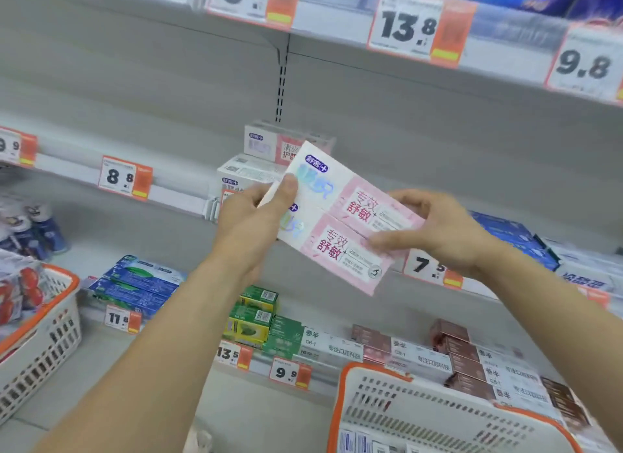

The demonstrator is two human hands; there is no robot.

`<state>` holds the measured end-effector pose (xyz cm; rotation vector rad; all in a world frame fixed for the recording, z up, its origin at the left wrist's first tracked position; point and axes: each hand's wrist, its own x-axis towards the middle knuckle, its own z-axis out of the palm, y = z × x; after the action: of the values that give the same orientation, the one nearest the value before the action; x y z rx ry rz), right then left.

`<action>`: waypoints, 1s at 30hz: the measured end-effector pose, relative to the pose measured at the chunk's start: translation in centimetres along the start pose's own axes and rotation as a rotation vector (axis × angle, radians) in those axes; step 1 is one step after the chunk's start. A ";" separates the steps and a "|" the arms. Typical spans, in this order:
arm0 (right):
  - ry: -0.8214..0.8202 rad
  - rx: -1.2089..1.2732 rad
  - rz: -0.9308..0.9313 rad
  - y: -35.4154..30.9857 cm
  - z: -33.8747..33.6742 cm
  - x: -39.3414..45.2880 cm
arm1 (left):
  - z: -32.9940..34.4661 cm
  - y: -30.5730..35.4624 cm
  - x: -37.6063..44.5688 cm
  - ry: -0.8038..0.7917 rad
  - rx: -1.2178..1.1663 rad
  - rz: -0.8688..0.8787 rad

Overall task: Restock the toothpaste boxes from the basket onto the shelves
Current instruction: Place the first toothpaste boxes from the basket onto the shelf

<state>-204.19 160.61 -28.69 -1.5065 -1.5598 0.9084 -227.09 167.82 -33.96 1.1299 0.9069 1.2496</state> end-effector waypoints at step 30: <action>0.211 -0.424 -0.391 -3.1 2.7 14.8 | -2.8 0.4 7.1 0.330 -0.135 0.130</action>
<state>-208.05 175.26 -26.44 -1.4418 -1.8722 0.1957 -228.94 175.21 -33.69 0.9011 0.9862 1.6120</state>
